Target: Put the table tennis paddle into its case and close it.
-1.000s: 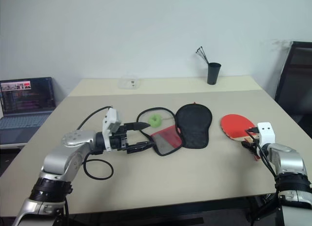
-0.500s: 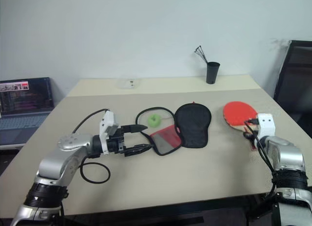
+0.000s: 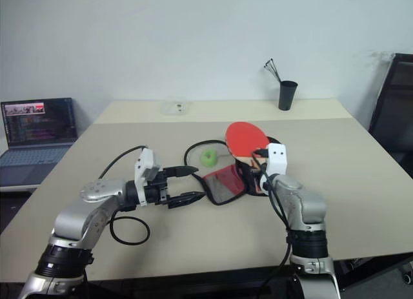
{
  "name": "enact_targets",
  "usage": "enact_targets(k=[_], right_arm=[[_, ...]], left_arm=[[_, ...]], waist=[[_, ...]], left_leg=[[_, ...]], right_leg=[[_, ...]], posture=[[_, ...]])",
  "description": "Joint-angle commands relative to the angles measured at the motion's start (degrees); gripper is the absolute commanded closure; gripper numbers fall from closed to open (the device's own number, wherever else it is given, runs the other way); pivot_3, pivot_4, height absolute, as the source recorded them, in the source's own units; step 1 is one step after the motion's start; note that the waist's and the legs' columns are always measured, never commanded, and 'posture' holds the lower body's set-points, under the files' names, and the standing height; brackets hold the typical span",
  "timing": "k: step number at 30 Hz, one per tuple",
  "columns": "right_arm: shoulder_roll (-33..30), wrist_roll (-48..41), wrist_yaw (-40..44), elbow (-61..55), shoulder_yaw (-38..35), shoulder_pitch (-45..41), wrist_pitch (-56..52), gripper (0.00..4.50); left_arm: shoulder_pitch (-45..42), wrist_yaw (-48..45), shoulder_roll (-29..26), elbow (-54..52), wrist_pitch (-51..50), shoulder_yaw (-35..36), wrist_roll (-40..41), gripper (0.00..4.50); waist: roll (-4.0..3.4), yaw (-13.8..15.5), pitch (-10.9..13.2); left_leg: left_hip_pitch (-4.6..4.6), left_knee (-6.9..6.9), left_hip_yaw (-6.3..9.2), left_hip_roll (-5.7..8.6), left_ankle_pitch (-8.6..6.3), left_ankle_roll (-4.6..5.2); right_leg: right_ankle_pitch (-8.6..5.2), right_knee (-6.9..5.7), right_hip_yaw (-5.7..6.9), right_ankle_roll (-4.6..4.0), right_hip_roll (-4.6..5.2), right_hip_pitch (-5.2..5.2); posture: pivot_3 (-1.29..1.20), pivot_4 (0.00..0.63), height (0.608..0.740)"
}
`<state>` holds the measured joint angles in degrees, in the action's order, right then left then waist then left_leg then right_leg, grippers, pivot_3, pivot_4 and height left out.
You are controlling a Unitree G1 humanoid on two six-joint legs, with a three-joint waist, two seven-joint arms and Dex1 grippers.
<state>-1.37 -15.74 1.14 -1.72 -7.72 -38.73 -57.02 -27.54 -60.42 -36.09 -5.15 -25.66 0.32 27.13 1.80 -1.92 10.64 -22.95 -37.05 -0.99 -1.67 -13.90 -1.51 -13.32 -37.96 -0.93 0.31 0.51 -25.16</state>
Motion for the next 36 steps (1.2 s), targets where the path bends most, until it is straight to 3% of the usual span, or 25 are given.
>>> enact_targets(k=[1, 14, 25, 34, 36], right_arm=[[0.1, 1.8, -0.9, 1.9, 0.2, -1.4, 6.2, 3.36], [-0.5, 6.1, -3.7, 20.2, -0.9, -6.3, 19.5, 3.36], [0.9, 4.1, -6.7, 24.7, -4.0, -8.8, 19.2, 3.36], [2.0, 3.3, -6.6, 23.1, -4.2, -10.4, 18.3, 0.40], [2.7, 1.7, -6.2, 19.6, -4.7, -10.5, 16.4, 0.40]], left_arm=[[0.3, 0.6, 0.1, -2.3, 0.9, 1.1, 0.5, 0.00], [1.9, 1.2, -0.3, -3.2, 1.2, 1.5, 0.7, 0.00], [2.4, 0.9, -0.7, -3.3, 1.2, 1.7, 0.7, 0.00], [2.8, 0.9, -1.1, -3.2, 1.2, 2.1, 0.7, 0.00], [3.3, 1.0, -1.4, -3.3, 1.2, 2.5, 0.7, 0.00]], waist=[[0.00, 0.2, 0.0], [0.00, -0.1, 0.0], [0.01, -0.1, 0.0], [0.01, -0.2, 0.0], [0.00, -0.2, 0.0]], left_leg=[[-0.01, 0.01, 0.00, 0.01, 0.00, 0.00], [0.05, 0.02, -0.04, -0.01, 0.00, 0.01], [0.05, 0.02, -0.01, -0.03, 0.00, 0.01], [0.05, 0.02, 0.00, -0.03, 0.00, 0.01], [0.05, 0.02, 0.01, -0.04, 0.00, 0.01]], right_leg=[[0.00, 0.02, 0.00, 0.00, 0.01, 0.00], [0.01, -0.03, 0.02, -0.01, -0.18, -0.02], [0.03, -0.04, 0.01, -0.05, -0.19, -0.01], [0.04, -0.03, 0.00, -0.06, -0.19, -0.02], [0.04, -0.04, 0.01, -0.06, -0.20, -0.02]], posture=[[0.00, 0.150, 0.740], [0.00, 0.150, 0.740], [0.00, 0.150, 0.740], [0.00, 0.150, 0.740], [0.00, 0.150, 0.740]])
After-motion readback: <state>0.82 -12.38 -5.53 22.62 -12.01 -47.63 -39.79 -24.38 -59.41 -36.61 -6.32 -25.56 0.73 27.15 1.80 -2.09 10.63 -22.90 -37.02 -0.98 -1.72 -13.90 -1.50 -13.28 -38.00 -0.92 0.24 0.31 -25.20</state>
